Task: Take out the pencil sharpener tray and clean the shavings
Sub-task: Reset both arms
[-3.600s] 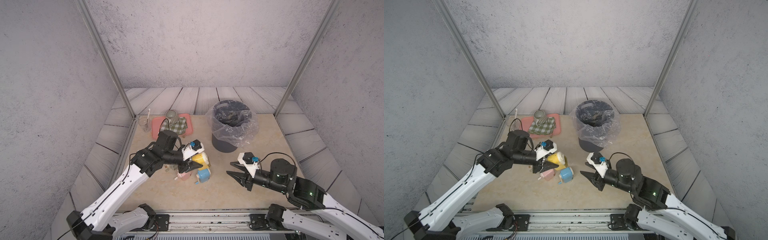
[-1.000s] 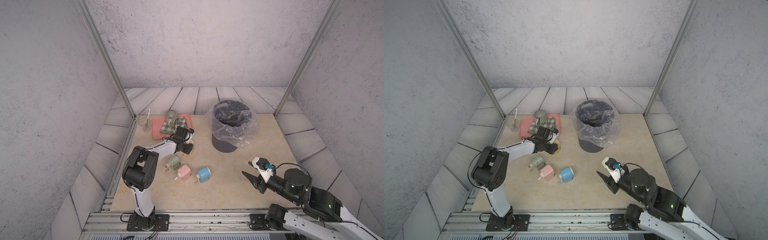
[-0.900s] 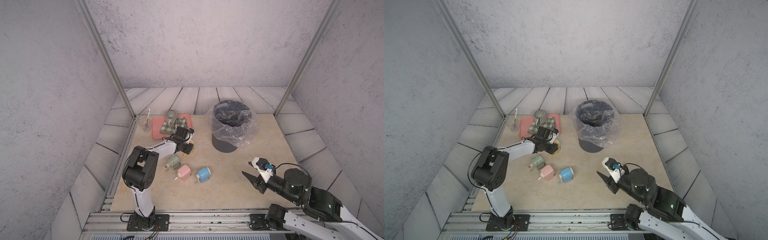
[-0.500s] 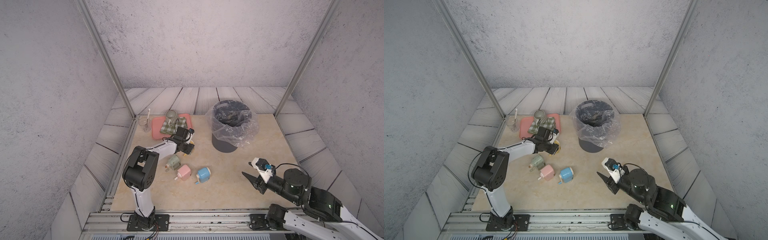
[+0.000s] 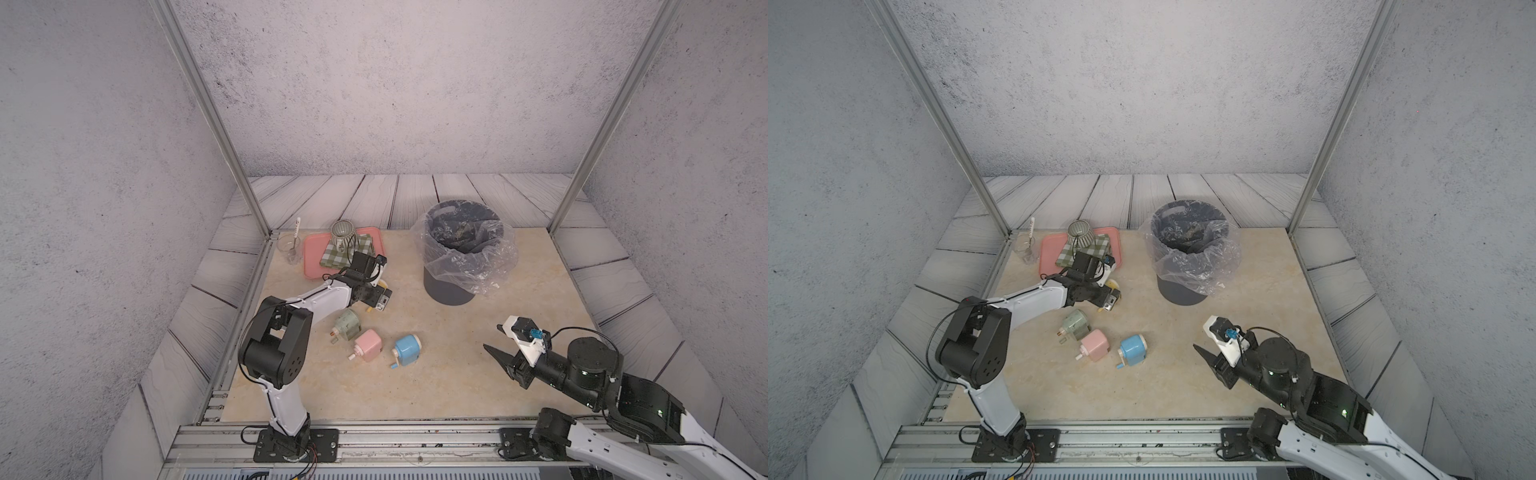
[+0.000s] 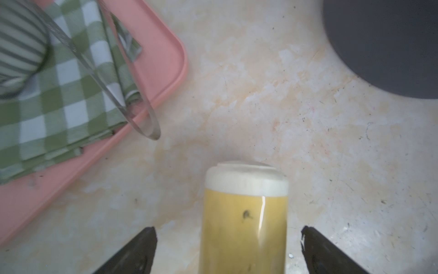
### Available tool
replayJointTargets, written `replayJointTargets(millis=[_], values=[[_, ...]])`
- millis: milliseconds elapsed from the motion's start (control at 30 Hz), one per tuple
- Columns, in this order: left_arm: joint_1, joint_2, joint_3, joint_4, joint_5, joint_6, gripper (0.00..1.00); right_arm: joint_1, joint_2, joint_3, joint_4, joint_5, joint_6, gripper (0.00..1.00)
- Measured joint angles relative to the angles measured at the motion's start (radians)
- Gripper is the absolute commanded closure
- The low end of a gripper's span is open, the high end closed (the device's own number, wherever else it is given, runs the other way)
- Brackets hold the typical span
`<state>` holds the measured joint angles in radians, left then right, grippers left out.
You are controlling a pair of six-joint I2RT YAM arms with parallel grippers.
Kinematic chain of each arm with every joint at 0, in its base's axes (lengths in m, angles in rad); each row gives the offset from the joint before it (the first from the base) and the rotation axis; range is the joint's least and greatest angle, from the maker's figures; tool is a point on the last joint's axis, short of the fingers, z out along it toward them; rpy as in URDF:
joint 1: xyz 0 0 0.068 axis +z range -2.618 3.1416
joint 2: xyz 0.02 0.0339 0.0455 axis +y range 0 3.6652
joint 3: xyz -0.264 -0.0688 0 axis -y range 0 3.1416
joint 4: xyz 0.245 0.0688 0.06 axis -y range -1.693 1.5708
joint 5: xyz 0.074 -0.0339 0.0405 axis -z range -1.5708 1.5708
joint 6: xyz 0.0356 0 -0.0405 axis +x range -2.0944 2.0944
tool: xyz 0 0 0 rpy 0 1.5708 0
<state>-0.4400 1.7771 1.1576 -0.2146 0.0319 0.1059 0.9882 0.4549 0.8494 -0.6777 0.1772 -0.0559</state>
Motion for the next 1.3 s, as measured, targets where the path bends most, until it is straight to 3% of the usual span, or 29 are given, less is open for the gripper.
replayJointTargets(millis=[167, 233, 400, 633, 867, 967, 1133, 1300], values=[[0.0, -0.114, 0.007, -0.029, -0.055, 0.04, 0.01, 0.0, 0.0, 0.0, 0.002, -0.003, 0.003, 0.34], [0.003, -0.173, 0.006, -0.034, -0.065, 0.048, 0.01, 0.0, 0.0, -0.005, 0.011, -0.003, 0.008, 0.18], [0.028, -0.388, -0.102, 0.047, -0.061, 0.043, 0.01, 0.0, 0.0, -0.023, 0.053, 0.04, 0.001, 0.0], [0.063, -0.8, -0.445, 0.336, -0.074, 0.061, 0.01, 0.0, -0.073, -0.171, 0.235, 0.207, -0.064, 0.01], [0.143, -0.936, -0.544, 0.402, -0.137, 0.068, 0.01, -0.035, -0.111, -0.451, 0.678, 0.52, -0.249, 0.01], [0.243, -0.966, -0.575, 0.409, -0.126, 0.033, 0.01, -0.193, -0.071, -0.484, 0.76, 0.557, -0.238, 0.01], [0.354, -0.902, -0.593, 0.439, -0.171, -0.068, 0.01, -0.608, 0.073, -0.466, 0.79, 0.531, -0.007, 0.01], [0.431, -0.829, -0.645, 0.48, -0.175, -0.159, 0.01, -0.853, 0.294, -0.465, 0.859, 0.453, 0.202, 0.01]])
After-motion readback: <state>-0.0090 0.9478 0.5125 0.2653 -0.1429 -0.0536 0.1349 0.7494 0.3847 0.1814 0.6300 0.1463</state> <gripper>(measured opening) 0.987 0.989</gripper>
